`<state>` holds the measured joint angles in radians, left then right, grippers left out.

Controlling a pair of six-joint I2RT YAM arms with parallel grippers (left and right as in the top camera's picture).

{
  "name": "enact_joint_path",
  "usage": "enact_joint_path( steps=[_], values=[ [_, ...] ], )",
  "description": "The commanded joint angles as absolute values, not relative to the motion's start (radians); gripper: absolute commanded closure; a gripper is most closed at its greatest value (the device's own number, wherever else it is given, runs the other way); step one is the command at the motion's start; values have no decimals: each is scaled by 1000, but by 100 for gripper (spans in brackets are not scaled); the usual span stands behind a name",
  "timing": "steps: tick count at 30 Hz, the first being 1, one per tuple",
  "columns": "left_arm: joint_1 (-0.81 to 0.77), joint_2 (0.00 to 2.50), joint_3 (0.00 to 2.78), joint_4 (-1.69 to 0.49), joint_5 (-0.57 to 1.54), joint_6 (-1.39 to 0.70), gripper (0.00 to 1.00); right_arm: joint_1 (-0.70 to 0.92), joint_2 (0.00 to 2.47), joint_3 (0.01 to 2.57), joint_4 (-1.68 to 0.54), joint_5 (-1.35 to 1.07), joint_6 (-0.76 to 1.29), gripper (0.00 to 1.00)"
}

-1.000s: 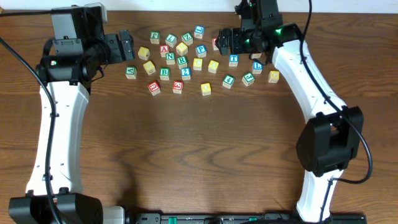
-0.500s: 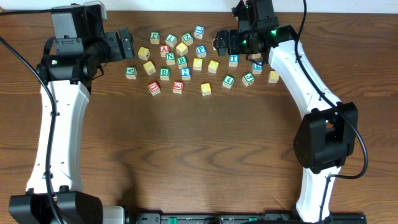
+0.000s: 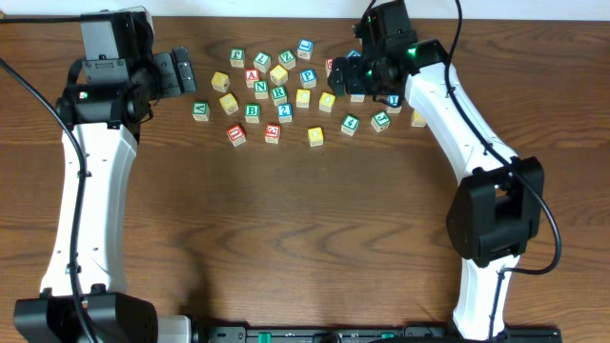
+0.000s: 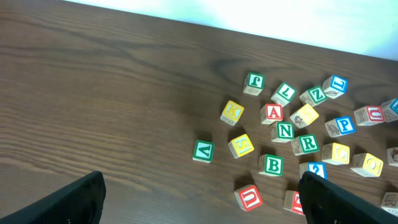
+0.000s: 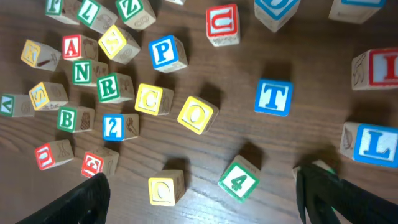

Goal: Spell out ROBOT
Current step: 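Raise both arms and move grippers over the block pile, then lower the left gripper onto the green R block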

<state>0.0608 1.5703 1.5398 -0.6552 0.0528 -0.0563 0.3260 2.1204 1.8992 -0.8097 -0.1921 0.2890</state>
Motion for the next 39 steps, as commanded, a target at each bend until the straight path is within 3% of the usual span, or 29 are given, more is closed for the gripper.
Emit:
enact_joint_path(
  steps=[1,22,31,39],
  values=[
    [59,1589,1552,-665,44,-66,2,335,2128,1918,-831,-178,323,8],
    [-55,1703,1570,-598,44,-197,2,308,2128,1919,-902,-107,321,1],
    [-212,2002,2042,-819,44,-228,2,162,2098,1919,-966,-111,317,1],
    [-290,2144,2059,-777,44,-257,2,101,2095,1919,-989,-95,283,1]
  ],
)
